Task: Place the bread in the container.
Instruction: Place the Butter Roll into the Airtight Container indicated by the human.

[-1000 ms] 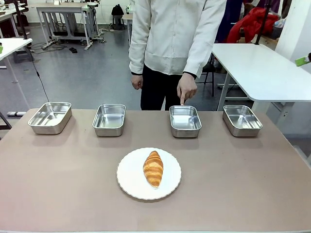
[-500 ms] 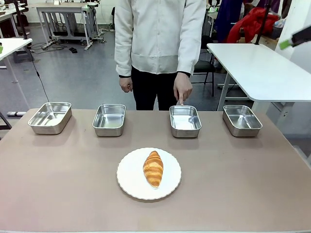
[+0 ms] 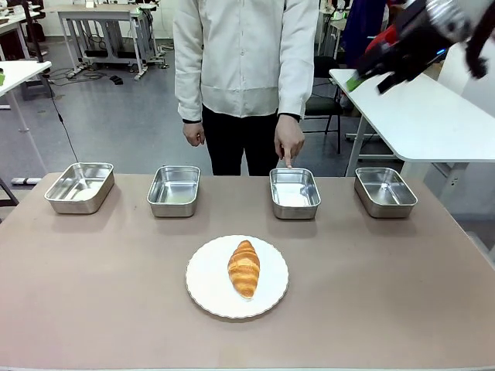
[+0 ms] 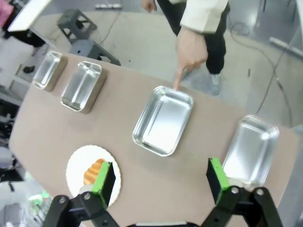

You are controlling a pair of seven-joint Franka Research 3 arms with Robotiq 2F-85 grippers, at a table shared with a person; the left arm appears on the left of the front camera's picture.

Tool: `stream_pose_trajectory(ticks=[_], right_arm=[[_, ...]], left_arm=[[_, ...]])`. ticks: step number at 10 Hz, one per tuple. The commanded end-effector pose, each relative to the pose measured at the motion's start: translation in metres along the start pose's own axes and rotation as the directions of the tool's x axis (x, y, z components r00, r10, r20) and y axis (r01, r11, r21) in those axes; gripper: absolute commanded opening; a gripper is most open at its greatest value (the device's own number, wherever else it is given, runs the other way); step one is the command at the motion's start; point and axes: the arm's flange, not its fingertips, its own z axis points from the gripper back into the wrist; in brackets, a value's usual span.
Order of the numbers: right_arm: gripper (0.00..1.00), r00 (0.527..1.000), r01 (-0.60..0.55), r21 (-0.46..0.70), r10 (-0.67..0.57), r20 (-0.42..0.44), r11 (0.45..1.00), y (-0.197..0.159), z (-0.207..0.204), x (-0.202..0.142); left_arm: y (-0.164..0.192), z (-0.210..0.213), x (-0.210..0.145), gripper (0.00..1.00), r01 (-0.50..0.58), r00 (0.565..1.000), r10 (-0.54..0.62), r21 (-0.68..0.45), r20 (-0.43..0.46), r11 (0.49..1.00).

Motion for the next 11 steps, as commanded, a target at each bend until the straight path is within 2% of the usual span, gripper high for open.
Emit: stream_pose_trajectory(ticks=[1,2,3,4,5,6,7,8,11], right_arm=[[1.00,0.997,0.076,-0.064,-0.078,-0.020,0.995,0.053,-0.032,-0.025],[1.00,0.996,0.078,-0.099,-0.082,-0.033,0.992,0.085,-0.045,-0.039],[1.00,0.995,0.030,-0.111,-0.040,-0.090,0.993,0.115,-0.055,-0.054],[1.00,0.980,0.051,-0.155,-0.079,-0.182,0.987,0.143,-0.064,-0.070],[1.00,0.975,0.064,-0.177,-0.099,-0.200,0.982,0.161,-0.066,-0.083],[1.00,0.971,0.073,-0.171,-0.109,-0.214,0.983,0.168,-0.068,-0.087],[1.00,0.942,0.186,-0.150,-0.220,-0.254,0.971,0.158,-0.064,-0.084],[1.00,0.976,0.048,-0.154,-0.079,-0.202,0.987,0.166,-0.076,-0.092],[1.00,0.976,0.048,-0.154,-0.079,-0.202,0.987,0.166,-0.076,-0.092]], left_arm=[[-0.001,0.001,0.001,1.00,0.003,1.000,-0.003,-0.001,0.008,1.000],[-0.001,0.001,0.001,1.00,0.003,1.000,-0.003,-0.001,0.008,1.000],[-0.001,0.001,0.001,1.00,0.003,1.000,-0.003,-0.001,0.008,1.000],[-0.001,0.001,0.001,1.00,0.003,1.000,-0.003,-0.001,0.008,1.000],[-0.001,0.001,0.001,1.00,0.003,1.000,-0.003,-0.001,0.008,1.000],[-0.001,0.001,0.001,1.00,0.003,1.000,-0.003,-0.001,0.008,1.000],[-0.001,0.001,0.001,1.00,0.003,1.000,-0.003,-0.001,0.008,1.000],[-0.001,0.001,0.001,1.00,0.003,1.000,-0.003,-0.001,0.008,1.000],[-0.001,0.001,0.001,1.00,0.003,1.000,-0.003,-0.001,0.008,1.000]])
